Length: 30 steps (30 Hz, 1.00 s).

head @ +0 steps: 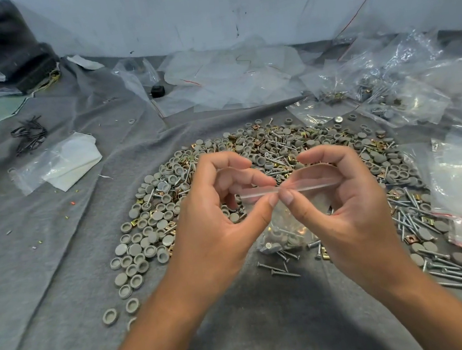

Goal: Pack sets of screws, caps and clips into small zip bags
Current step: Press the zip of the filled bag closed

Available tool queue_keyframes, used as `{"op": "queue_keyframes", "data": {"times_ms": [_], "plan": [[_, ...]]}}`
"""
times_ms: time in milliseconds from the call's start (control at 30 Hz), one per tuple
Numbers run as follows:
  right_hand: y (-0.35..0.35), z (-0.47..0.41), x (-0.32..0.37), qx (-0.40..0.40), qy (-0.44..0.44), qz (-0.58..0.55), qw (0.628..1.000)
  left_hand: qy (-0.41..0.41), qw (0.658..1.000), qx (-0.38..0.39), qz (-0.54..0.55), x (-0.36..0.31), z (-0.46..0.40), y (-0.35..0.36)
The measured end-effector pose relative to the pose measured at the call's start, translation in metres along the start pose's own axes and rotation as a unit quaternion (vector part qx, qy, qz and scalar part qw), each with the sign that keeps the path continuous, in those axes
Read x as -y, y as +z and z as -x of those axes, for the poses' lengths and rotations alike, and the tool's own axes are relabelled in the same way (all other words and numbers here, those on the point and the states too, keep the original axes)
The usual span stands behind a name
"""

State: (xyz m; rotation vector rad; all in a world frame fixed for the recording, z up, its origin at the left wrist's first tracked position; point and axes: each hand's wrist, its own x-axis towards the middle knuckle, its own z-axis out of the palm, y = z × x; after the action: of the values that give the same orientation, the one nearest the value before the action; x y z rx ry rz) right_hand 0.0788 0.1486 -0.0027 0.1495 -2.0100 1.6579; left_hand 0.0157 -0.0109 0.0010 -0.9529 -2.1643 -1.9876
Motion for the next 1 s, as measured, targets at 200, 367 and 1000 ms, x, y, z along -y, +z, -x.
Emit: {"op": "queue_keyframes", "data": {"times_ms": [200, 367, 1000], "plan": [[-0.003, -0.003, -0.001, 0.014, 0.0, 0.014, 1.0, 0.004, 1.0, -0.008, 0.005, 0.002, 0.001, -0.002], [-0.023, -0.018, 0.008, 0.067, 0.049, 0.031, 0.996, -0.059, 0.996, -0.035, 0.052, 0.003, 0.0, -0.006], [-0.17, -0.223, -0.007, -0.259, 0.178, 0.039, 0.948, -0.056, 0.991, -0.095, 0.077, 0.026, -0.002, -0.014]]}}
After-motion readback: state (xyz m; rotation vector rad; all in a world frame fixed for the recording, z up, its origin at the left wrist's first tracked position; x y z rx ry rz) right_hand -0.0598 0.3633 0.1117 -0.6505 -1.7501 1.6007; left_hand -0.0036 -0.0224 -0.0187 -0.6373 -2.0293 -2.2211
